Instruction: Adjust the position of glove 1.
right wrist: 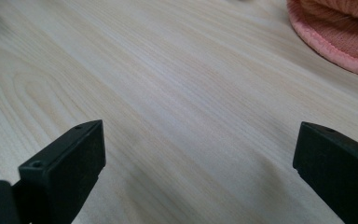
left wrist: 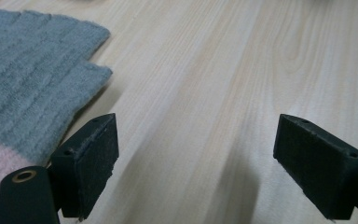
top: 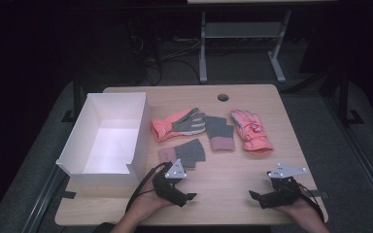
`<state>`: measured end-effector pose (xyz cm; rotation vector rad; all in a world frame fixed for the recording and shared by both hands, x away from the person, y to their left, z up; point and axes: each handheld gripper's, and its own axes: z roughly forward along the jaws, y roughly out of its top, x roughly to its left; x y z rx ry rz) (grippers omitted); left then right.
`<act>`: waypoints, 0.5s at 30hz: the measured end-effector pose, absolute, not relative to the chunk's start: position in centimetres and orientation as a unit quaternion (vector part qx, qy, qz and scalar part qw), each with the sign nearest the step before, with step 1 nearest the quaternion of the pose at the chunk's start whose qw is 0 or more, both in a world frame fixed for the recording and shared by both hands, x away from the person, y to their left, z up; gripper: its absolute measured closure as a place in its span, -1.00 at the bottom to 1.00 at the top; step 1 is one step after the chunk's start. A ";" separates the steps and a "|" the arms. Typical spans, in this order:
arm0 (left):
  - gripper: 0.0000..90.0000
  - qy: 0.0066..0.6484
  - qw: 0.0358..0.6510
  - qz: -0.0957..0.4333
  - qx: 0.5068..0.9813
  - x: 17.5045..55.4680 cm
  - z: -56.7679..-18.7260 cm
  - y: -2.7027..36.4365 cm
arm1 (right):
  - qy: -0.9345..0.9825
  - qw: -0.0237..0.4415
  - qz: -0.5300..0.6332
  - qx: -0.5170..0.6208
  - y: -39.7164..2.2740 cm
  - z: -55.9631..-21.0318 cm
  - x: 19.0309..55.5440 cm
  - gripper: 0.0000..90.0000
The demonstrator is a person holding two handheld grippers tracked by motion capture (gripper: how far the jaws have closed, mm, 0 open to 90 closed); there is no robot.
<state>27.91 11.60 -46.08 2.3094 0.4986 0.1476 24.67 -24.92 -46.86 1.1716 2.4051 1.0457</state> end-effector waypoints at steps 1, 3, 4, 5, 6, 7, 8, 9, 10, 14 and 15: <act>-0.70 0.194 0.376 0.056 0.904 28.0 -46.0 11.7 | 0.829 0.132 0.361 0.406 -24.9 -46.8 24.7 -0.96; -0.70 0.199 0.375 0.051 0.904 28.1 -45.9 11.8 | 0.829 0.132 0.360 0.406 -24.9 -46.8 24.6 -0.96; -0.70 0.199 0.375 0.051 0.904 28.1 -45.9 11.8 | 0.830 0.132 0.362 0.403 -24.9 -46.8 24.6 -0.96; -0.70 0.205 0.378 0.048 0.902 28.1 -45.9 11.8 | 0.830 0.132 0.362 0.403 -24.9 -46.8 24.6 -0.96; -0.70 0.209 0.379 0.043 0.901 28.1 -45.9 11.8 | 0.831 0.128 0.362 0.403 -24.8 -46.8 24.5 -0.96; -0.70 0.209 0.379 0.043 0.901 28.1 -45.9 11.8 | 0.830 0.122 0.361 0.407 -24.8 -46.8 24.4 -0.96; -0.70 0.207 0.378 0.046 0.901 28.1 -45.8 11.8 | 0.831 0.119 0.358 0.408 -24.8 -46.7 24.4 -0.96; -0.70 0.206 0.378 0.045 0.902 28.1 -45.9 11.7 | 0.831 0.116 0.359 0.409 -24.8 -46.7 24.4 -0.96; -0.70 0.208 0.378 0.045 0.901 28.1 -45.8 11.7 | 0.831 0.115 0.360 0.407 -24.8 -46.6 24.5 -0.96; -0.66 0.213 0.381 0.041 0.899 28.2 -45.2 11.8 | 0.830 0.113 0.360 0.410 -24.7 -46.5 24.6 -0.96; -0.63 0.214 0.382 0.044 0.898 28.3 -44.9 11.8 | 0.831 0.116 0.361 0.407 -24.7 -46.5 24.6 -0.96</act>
